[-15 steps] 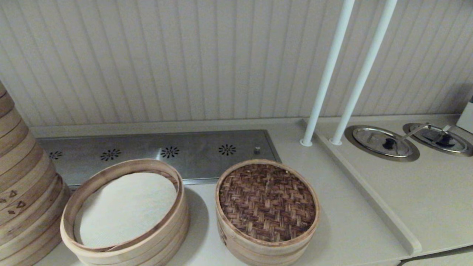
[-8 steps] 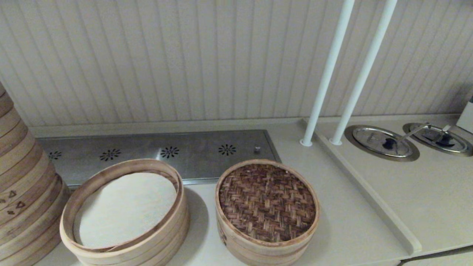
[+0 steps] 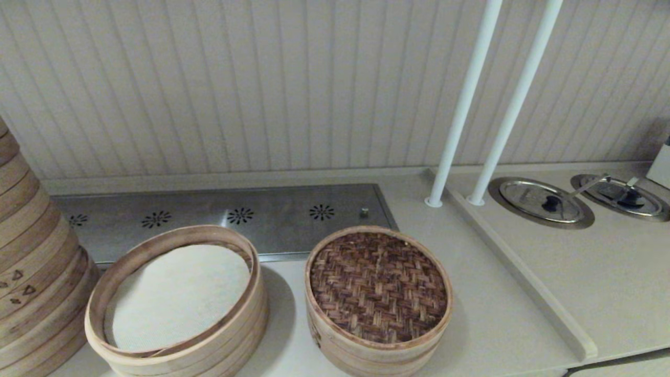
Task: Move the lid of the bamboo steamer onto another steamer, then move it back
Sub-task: Pick up the steamer
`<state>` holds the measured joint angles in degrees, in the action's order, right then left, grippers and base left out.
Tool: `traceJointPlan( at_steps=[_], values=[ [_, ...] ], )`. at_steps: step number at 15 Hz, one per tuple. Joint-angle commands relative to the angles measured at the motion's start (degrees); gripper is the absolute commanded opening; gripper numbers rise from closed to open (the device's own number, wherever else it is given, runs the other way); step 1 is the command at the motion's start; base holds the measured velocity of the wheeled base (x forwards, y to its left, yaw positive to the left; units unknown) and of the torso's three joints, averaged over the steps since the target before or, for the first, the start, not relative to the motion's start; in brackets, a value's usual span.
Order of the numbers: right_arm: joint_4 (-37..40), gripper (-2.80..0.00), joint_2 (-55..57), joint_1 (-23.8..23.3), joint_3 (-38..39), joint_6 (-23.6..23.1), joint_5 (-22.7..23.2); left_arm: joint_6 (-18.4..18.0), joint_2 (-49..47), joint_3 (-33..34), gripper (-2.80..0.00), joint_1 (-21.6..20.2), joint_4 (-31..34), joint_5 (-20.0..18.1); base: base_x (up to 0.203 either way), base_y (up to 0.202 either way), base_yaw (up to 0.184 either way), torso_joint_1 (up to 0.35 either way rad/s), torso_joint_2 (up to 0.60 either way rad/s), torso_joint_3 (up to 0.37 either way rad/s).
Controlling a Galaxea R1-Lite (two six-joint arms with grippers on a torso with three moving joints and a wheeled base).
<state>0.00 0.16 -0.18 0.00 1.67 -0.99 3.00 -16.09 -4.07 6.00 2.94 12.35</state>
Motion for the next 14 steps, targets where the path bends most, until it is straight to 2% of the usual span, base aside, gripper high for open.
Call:
traceJointPlan(
  at_steps=[1, 3, 5, 8, 9, 11, 14],
  values=[
    [0.0, -2.8, 0.02, 0.01, 0.09, 0.0, 0.02, -0.79, 0.36, 1.04, -2.8, -0.02, -2.74, -0.4, 0.0, 0.0, 0.0, 0.0, 0.0, 0.0],
    [0.0, -2.8, 0.02, 0.01, 0.18, 0.0, 0.02, -1.7, 0.36, 2.39, -2.8, -0.02, -7.24, -0.41, 0.0, 0.0, 0.0, 0.0, 0.0, 0.0],
    [0.0, -2.8, 0.02, 0.01, 0.09, 0.0, -0.07, -1.5, 0.36, 2.26, -2.8, -0.02, -7.22, 0.46, 0.0, 0.0, 0.0, 0.0, 0.0, 0.0],
    [0.0, -2.8, 0.02, 0.01, 0.09, 0.0, -0.07, -0.71, 0.36, 1.0, -2.8, -0.02, -3.55, 6.28, 0.0, 0.0, 0.0, 0.0, 0.0, 0.0],
    [0.0, -2.8, 0.02, 0.01, 0.1, 0.0, -0.01, -0.74, 0.47, 0.98, -2.8, -0.82, -3.48, 6.6, 0.0, 0.0, 0.0, 0.0, 0.0, 0.0],
    [0.0, -2.8, 0.02, 0.01, 0.18, 0.0, 0.02, -1.45, 3.13, 0.76, -2.8, -6.51, -2.69, 5.65, 0.0, 0.0, 0.0, 0.0, 0.0, 0.0],
    [0.0, -2.8, 0.02, 0.01, 0.18, 0.0, 0.02, -1.98, 5.46, 0.72, -2.8, -6.9, -2.24, 3.89, 0.0, 0.0, 0.0, 0.0, 0.0, 0.0]
  ],
)
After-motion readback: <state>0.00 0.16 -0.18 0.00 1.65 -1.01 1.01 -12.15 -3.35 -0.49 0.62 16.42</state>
